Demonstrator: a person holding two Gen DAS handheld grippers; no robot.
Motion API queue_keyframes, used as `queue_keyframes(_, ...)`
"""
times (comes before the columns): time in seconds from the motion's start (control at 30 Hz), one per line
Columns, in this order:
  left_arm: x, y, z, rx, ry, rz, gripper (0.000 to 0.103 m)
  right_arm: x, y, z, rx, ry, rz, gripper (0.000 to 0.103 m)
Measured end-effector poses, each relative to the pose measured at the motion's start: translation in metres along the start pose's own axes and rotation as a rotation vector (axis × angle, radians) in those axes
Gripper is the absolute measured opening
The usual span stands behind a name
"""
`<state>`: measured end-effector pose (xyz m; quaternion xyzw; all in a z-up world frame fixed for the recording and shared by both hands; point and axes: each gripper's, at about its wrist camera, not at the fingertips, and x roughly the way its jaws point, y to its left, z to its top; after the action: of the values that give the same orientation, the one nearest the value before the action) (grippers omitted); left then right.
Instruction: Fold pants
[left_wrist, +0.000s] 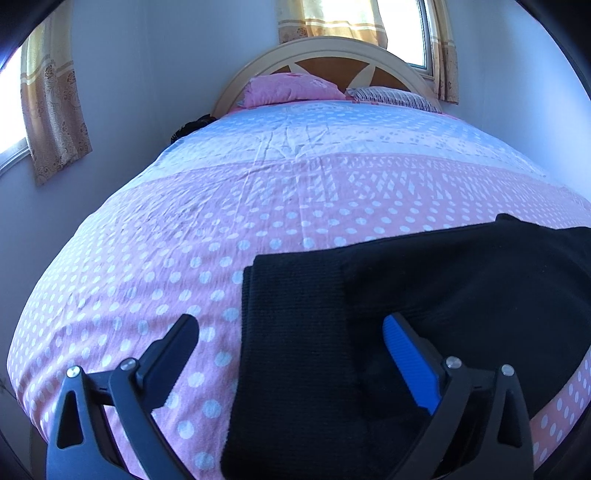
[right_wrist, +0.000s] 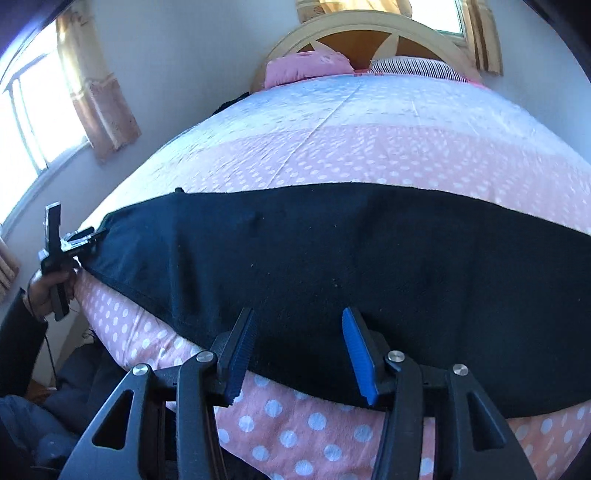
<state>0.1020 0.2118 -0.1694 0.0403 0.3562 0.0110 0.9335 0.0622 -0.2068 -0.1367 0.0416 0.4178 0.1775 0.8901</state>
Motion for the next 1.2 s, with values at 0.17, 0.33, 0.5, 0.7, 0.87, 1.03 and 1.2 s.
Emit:
queue_keyframes(0.17,-0.002,0.0,0.002,0.008,0.001,0.006,0.102,0.002,0.012,-0.005,-0.063,-0.014,-0.054,0.051)
queue_keyframes(0.33,-0.003,0.02,0.009,-0.042,0.005,0.02,0.103,0.001,0.012,-0.007,-0.077,-0.029,-0.068,0.053)
queue_keyframes(0.5,0.011,0.029,0.008,-0.127,0.079,-0.154,0.08,0.001,0.017,-0.009,-0.083,-0.042,-0.086,0.055)
queue_keyframes(0.7,0.013,0.018,0.015,-0.119,0.101,-0.248,0.029,0.001,0.022,-0.01,-0.088,-0.058,-0.11,0.055)
queue_keyframes(0.87,-0.002,0.013,0.025,-0.094,0.055,-0.192,0.024,0.0,0.023,-0.008,-0.059,-0.067,-0.12,0.055)
queue_keyframes(1.03,0.002,0.029,0.033,-0.096,0.085,-0.207,0.025,0.006,0.031,-0.007,-0.084,-0.071,-0.112,0.074)
queue_keyframes(1.2,0.021,0.024,0.019,-0.1,0.103,-0.192,0.042,-0.001,0.039,-0.003,-0.162,-0.025,-0.097,0.078)
